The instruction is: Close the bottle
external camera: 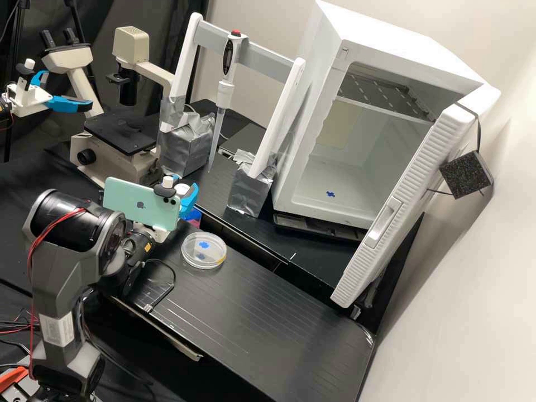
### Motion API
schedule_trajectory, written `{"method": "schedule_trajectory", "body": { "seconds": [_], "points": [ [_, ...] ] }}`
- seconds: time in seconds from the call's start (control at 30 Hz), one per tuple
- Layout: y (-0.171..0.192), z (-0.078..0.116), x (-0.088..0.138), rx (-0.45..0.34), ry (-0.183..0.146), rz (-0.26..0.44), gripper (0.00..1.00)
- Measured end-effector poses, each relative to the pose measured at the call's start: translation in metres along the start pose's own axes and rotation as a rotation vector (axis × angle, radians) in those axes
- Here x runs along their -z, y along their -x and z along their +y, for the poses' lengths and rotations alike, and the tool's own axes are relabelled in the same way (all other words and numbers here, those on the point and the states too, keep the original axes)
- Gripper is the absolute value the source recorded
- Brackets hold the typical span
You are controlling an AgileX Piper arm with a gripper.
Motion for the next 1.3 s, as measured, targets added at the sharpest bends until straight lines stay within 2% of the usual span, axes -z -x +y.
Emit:
{"method": "schedule_trajectory", "body": {
  "seconds": [0.53, 0.57, 0.9, 1.03, 1.13, 1.3],
  "points": [
    [-0.003, 0.002, -0.001, -0.011, 0.000, -0.008, 0.00],
    [-0.003, 0.002, -0.001, -0.009, 0.000, -0.009, 1.00],
    [-0.003, 0.002, -0.001, -0.009, 0.002, -0.009, 1.00],
    [-0.003, 0.003, -0.002, -0.011, 0.022, -0.012, 1.00],
    [-0.003, 0.003, -0.002, -0.011, 0.022, -0.012, 1.00],
    [0.008, 0.015, -0.001, -0.047, 0.031, -0.001, 1.00]
  ]
}}
